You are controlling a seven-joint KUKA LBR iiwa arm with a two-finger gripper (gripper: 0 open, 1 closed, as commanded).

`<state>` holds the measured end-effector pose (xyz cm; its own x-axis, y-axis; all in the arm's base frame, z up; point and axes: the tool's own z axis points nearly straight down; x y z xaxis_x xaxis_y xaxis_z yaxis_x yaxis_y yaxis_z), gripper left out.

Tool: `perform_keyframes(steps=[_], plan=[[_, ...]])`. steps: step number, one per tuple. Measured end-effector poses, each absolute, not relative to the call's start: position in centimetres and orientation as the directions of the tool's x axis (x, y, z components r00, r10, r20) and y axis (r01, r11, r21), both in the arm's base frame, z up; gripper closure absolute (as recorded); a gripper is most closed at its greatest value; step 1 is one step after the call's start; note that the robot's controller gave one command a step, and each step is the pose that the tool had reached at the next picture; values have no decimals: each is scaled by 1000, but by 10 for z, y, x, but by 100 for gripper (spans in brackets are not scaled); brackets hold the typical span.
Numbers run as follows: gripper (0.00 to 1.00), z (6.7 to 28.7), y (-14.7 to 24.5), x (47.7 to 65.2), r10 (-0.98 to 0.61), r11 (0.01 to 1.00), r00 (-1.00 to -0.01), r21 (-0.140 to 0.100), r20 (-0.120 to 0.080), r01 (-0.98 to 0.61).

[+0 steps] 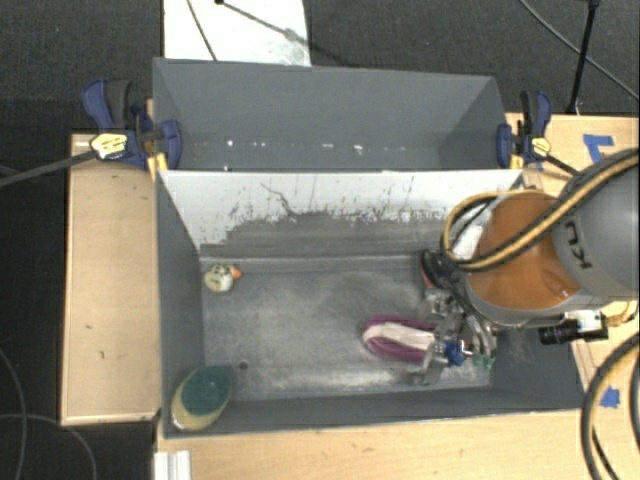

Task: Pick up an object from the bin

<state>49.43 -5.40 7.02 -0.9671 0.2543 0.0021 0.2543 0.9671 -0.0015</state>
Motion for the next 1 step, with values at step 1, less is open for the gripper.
perform_keyframes(steps=[1], plan=[[100,70,-52,495,249,968,-968,0,2,249]])
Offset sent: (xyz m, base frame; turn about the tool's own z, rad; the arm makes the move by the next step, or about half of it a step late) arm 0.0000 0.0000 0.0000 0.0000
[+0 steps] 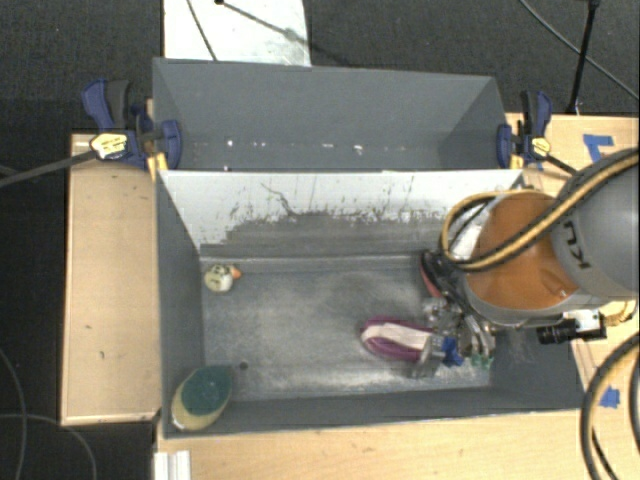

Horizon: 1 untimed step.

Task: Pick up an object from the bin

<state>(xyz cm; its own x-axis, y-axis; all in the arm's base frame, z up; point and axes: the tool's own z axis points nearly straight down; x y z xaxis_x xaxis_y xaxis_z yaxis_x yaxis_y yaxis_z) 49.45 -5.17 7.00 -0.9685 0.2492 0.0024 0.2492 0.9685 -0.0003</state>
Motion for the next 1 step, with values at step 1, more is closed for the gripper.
perform_keyframes(steps=[1], plan=[[100,204,-1,531,205,979,-979,4,-11,205]])
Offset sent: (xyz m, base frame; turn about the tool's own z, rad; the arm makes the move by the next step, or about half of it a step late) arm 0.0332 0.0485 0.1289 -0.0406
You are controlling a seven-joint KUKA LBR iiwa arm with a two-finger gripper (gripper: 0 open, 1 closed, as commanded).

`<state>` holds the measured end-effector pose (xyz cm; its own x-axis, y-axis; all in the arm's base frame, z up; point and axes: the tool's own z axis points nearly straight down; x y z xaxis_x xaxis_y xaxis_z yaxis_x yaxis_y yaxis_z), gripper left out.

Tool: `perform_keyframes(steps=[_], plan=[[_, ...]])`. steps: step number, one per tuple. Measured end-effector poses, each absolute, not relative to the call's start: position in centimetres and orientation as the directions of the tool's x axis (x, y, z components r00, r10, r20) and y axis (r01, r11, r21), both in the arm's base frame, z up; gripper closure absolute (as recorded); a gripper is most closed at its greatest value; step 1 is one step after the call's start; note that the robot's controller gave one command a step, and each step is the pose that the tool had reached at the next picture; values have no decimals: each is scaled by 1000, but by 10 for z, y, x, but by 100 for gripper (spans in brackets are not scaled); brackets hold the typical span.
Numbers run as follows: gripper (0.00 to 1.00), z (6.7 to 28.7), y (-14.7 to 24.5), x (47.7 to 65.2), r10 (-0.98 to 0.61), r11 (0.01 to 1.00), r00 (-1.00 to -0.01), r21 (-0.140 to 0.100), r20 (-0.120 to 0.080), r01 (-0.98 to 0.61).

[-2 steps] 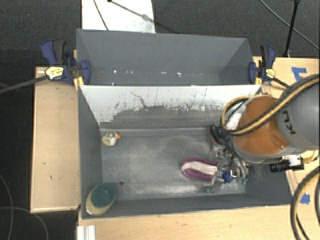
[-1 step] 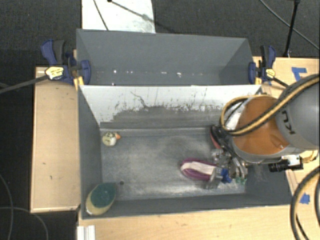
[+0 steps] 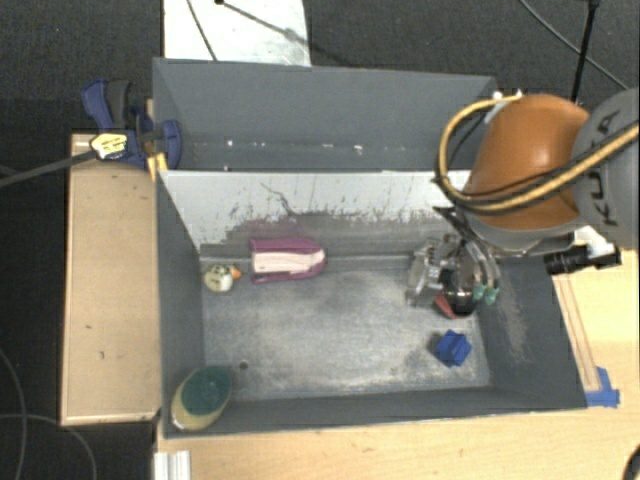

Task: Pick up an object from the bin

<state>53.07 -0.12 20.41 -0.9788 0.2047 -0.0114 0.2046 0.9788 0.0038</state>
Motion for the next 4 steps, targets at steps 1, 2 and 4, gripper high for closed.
perform_keyframes(steps=[1,2,4], plan=[[100,160,32,563,106,994,-994,2,-5,106],[100,137,38,564,-140,990,-990,1,0,-140],[100,134,33,506,-567,824,-824,1,0,-567]])
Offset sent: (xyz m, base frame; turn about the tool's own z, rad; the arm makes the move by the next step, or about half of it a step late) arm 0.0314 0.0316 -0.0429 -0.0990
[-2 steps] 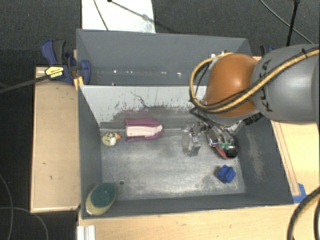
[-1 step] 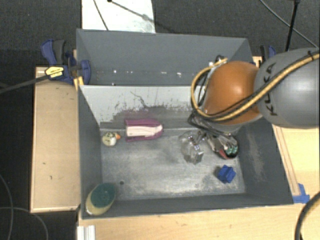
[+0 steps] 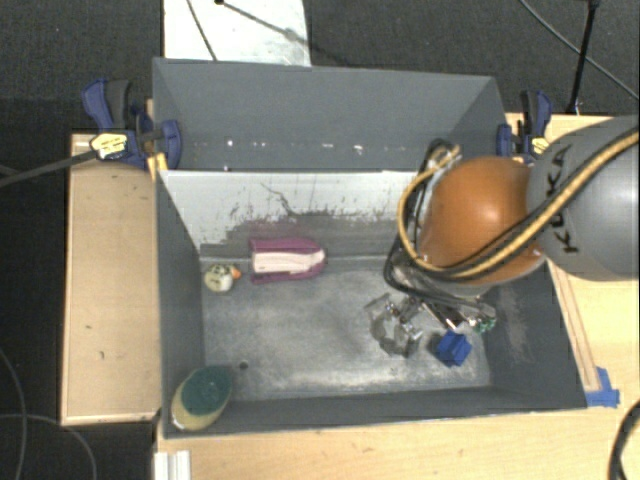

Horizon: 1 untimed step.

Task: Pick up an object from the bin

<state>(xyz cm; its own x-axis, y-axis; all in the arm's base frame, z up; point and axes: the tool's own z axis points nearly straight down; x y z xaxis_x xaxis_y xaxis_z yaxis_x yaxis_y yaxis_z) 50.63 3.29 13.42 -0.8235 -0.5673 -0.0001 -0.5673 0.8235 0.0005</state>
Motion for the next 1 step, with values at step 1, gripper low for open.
perform_keyframes(steps=[1], plan=[[0,134,33,507,-566,824,-824,0,-1,-566]])
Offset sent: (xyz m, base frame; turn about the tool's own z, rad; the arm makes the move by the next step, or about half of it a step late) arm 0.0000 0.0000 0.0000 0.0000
